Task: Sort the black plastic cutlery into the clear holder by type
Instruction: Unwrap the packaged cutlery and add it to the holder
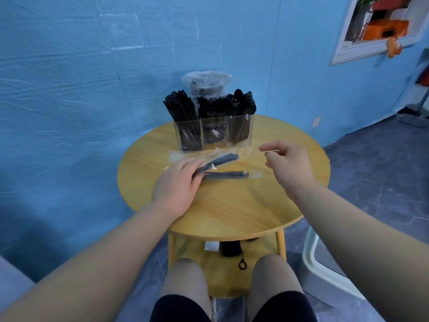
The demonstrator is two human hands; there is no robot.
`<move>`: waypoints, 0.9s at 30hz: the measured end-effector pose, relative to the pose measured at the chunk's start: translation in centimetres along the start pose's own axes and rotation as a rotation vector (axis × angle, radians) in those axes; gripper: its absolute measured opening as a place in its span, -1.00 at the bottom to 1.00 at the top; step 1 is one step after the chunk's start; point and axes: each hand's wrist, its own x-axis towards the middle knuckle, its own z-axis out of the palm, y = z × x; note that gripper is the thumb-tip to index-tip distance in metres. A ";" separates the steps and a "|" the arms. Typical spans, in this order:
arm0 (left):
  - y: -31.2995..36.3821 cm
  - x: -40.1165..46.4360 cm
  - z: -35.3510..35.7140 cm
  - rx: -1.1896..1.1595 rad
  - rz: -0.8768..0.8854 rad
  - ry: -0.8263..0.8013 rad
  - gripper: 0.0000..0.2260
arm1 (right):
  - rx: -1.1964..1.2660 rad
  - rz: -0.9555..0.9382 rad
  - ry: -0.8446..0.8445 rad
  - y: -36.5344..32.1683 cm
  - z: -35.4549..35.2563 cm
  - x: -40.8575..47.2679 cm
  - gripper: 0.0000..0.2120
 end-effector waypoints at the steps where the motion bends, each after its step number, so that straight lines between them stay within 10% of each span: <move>1: -0.3 -0.3 0.3 0.033 -0.019 -0.018 -0.65 | -0.025 -0.012 0.021 0.1 0.1 -0.3 -0.74; 27: -0.9 -1.3 1.1 -0.102 0.107 -0.022 -0.65 | 0.108 0.060 -0.218 3.5 3.6 -0.6 -0.87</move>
